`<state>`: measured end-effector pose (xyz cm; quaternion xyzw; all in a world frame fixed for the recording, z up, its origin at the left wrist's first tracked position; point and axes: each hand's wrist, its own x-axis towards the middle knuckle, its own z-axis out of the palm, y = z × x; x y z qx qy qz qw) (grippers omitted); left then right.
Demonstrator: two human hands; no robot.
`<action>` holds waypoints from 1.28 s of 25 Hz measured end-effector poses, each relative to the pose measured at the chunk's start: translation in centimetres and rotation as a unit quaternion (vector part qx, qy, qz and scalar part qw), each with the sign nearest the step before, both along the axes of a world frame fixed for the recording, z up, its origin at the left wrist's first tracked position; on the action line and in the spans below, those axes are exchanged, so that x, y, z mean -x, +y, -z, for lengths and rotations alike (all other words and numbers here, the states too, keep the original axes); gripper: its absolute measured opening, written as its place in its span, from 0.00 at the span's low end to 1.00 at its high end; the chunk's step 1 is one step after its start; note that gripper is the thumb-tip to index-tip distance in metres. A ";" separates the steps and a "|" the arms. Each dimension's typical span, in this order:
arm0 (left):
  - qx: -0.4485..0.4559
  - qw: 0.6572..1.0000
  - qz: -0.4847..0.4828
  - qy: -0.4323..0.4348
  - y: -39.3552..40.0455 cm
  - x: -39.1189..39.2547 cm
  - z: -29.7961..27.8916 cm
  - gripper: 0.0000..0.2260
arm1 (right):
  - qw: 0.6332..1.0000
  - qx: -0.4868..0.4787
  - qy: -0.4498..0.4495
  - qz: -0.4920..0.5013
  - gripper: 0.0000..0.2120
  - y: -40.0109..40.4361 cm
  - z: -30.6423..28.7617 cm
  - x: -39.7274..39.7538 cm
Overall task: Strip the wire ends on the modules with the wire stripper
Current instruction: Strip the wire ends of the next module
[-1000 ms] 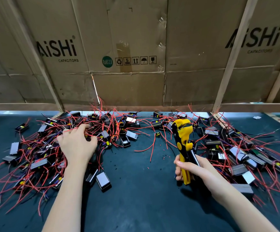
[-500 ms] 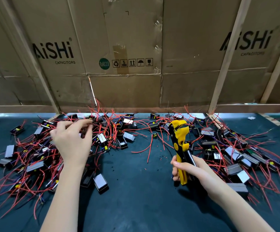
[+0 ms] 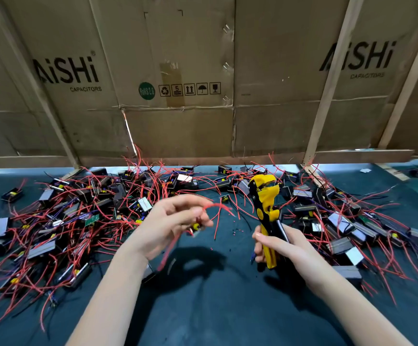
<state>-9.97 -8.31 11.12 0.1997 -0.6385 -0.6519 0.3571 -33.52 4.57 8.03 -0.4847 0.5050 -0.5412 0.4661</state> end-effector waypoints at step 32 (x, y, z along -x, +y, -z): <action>0.276 0.924 -0.080 -0.252 2.5 3.2 2.3 0.06 | 0.745 0.028 0.566 0.352 0.21 -0.3 1.2 3.0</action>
